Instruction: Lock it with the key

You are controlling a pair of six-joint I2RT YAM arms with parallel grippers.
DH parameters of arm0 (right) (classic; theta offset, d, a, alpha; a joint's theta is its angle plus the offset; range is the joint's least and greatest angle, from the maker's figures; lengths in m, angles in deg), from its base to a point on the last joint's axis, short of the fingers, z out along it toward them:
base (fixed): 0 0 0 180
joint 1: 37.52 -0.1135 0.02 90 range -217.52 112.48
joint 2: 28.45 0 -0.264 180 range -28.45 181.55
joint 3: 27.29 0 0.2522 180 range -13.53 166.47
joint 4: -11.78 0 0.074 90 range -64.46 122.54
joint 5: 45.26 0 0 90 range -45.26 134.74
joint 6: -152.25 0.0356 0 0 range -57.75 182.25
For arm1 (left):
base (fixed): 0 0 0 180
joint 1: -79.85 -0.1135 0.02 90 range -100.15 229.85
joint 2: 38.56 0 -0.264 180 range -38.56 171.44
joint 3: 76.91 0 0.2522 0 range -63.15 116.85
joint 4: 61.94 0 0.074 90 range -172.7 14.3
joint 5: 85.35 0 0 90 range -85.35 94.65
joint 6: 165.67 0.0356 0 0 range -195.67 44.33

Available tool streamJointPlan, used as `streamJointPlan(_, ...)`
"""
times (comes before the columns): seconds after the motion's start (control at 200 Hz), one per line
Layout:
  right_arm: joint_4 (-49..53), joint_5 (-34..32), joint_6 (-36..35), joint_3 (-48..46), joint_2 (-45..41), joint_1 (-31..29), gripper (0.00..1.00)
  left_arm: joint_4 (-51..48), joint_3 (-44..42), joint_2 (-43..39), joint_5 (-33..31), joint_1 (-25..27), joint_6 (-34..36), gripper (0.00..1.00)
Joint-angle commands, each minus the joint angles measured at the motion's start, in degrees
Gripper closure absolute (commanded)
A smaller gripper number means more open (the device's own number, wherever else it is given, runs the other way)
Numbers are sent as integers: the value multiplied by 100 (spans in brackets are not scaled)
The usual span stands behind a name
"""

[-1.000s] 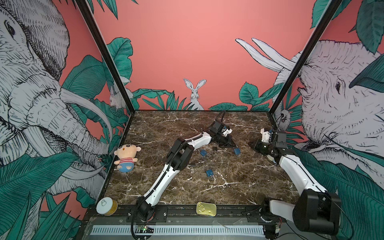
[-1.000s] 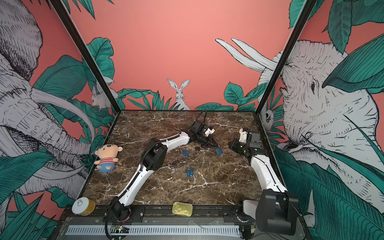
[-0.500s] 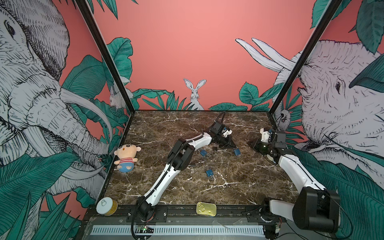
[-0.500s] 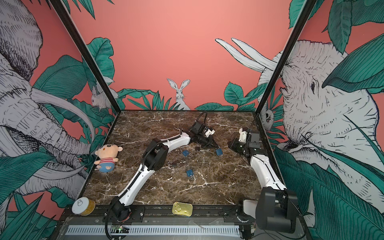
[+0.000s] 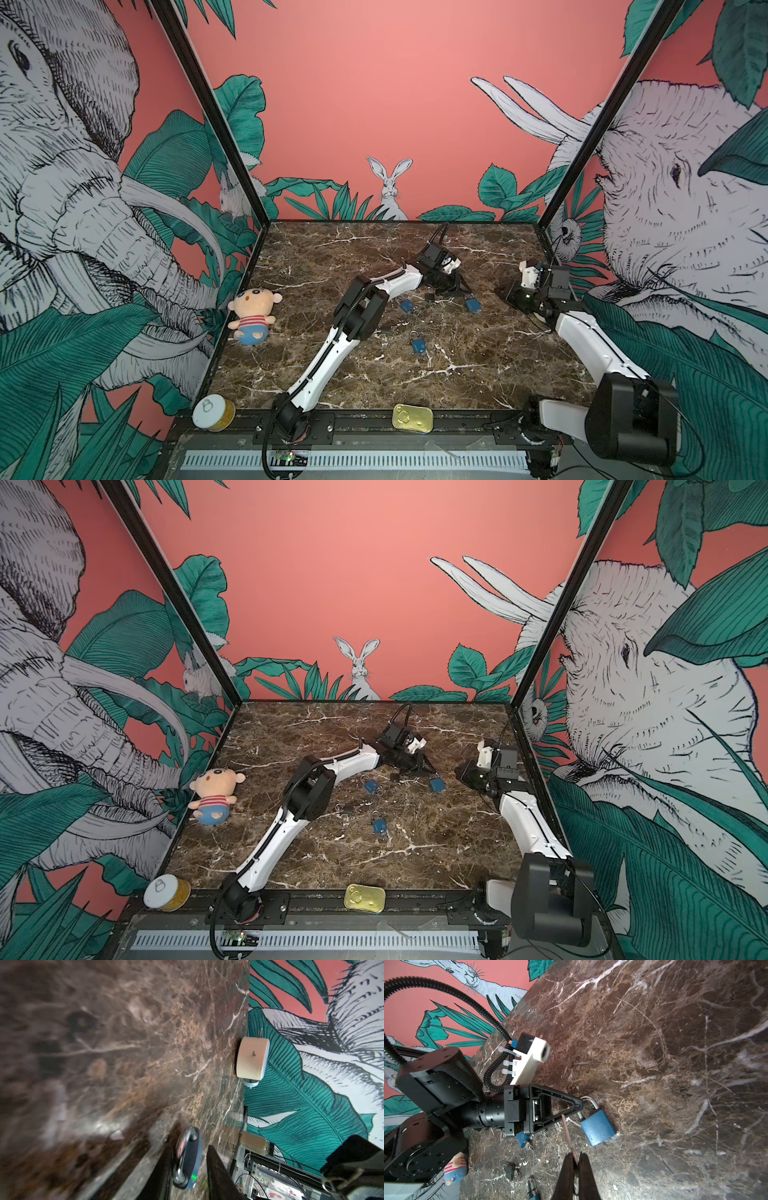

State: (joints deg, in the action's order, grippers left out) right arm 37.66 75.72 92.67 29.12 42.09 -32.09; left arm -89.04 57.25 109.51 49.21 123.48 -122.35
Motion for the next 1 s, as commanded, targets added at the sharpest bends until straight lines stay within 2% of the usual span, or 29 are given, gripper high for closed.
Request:
streamJointPlan(0.0,-236,-68,34,-77,96,37,100,317,-396,-816,-347,-260,81,69)
streamJointPlan(0.255,-783,-136,246,-285,424,-82,100,861,-1101,-1348,-412,-504,85,69)
streamJointPlan(0.76,-1326,-446,228,59,1718,-543,100,2913,-2345,-2470,-336,-741,-336,67)
streamJointPlan(0.99,-1392,-617,226,106,1940,-579,100,3005,-2517,-2547,-284,-809,-402,67)
